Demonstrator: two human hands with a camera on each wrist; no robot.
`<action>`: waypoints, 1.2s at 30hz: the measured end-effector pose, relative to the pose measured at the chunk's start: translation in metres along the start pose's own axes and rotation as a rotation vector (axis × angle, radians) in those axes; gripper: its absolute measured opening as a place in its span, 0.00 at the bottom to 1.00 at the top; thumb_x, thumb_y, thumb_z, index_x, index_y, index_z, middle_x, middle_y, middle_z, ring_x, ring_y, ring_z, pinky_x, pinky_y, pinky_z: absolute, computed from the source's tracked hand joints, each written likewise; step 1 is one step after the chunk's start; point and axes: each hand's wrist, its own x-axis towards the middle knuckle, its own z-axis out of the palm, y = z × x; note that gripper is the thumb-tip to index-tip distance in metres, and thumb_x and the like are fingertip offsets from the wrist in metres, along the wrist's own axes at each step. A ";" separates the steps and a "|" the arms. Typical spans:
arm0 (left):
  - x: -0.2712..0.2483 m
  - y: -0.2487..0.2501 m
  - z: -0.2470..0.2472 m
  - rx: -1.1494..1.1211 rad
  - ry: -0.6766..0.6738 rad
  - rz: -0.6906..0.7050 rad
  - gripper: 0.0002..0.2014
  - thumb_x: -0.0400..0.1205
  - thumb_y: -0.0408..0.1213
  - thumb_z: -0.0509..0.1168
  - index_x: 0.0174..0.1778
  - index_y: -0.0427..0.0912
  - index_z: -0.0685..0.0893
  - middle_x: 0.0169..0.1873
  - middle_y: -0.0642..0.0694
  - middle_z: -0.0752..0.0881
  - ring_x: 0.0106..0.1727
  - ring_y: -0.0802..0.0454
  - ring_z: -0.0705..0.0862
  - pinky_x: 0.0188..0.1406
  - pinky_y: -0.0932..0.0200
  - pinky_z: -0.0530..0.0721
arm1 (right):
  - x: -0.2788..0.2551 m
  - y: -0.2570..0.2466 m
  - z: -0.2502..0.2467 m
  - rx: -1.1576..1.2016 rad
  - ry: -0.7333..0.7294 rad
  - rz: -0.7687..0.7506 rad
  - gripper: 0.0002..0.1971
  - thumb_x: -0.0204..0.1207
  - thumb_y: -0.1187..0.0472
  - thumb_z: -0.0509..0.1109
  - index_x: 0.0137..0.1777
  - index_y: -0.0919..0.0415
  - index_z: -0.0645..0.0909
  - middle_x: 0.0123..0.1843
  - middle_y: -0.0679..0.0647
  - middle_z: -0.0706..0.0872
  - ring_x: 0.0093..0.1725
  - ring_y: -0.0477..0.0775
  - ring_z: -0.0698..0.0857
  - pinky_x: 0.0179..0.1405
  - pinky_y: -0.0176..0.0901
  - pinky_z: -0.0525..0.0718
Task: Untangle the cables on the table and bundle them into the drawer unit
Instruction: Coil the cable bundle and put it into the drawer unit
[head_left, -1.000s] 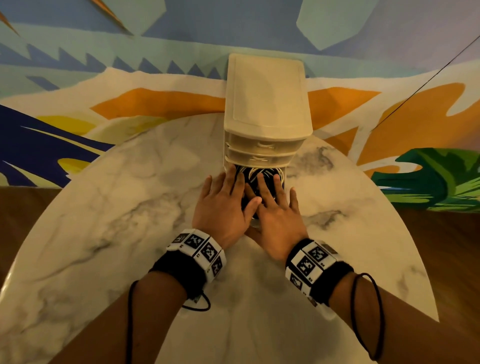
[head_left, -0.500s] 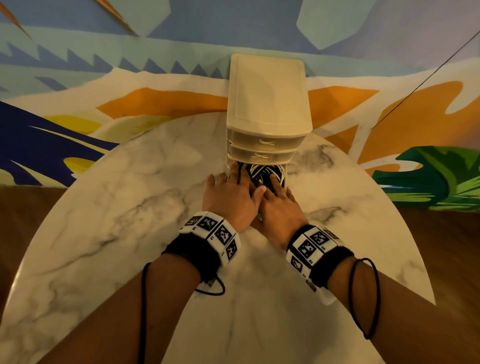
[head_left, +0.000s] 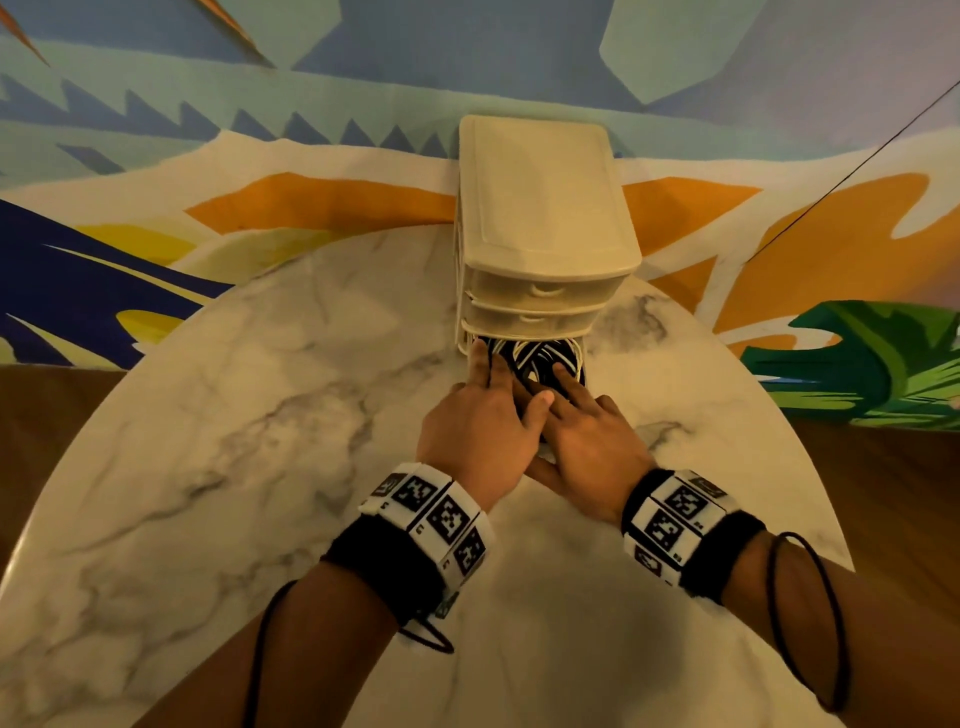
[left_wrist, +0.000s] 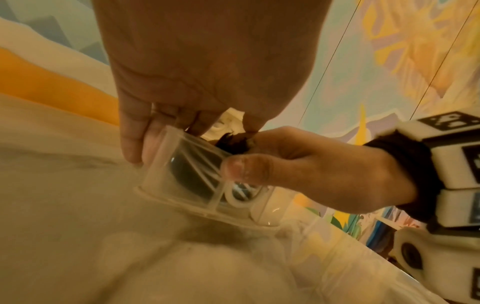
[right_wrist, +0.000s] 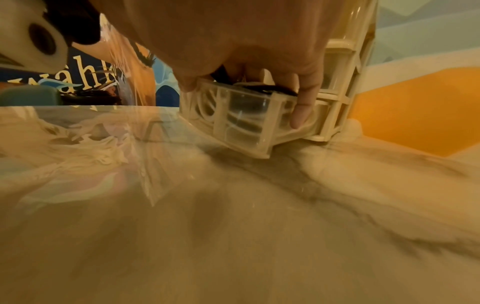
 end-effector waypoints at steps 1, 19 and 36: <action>-0.001 0.000 0.002 -0.005 0.013 0.004 0.33 0.84 0.60 0.46 0.81 0.43 0.58 0.84 0.47 0.50 0.70 0.42 0.75 0.61 0.47 0.78 | -0.001 0.002 0.001 -0.004 0.023 -0.007 0.39 0.75 0.33 0.46 0.83 0.52 0.56 0.76 0.53 0.74 0.79 0.67 0.65 0.56 0.61 0.81; 0.008 -0.008 -0.002 0.202 -0.014 -0.025 0.30 0.85 0.58 0.43 0.80 0.45 0.58 0.84 0.48 0.50 0.70 0.41 0.74 0.59 0.44 0.76 | 0.020 -0.004 0.007 -0.002 -0.010 -0.029 0.38 0.76 0.35 0.46 0.84 0.50 0.46 0.81 0.52 0.66 0.83 0.68 0.53 0.66 0.64 0.72; 0.025 -0.012 -0.015 0.169 0.016 -0.122 0.32 0.85 0.56 0.49 0.82 0.47 0.51 0.71 0.42 0.72 0.64 0.37 0.79 0.53 0.45 0.76 | 0.002 -0.012 0.026 -0.041 0.141 -0.053 0.35 0.75 0.34 0.50 0.75 0.55 0.69 0.66 0.52 0.83 0.69 0.69 0.78 0.43 0.61 0.85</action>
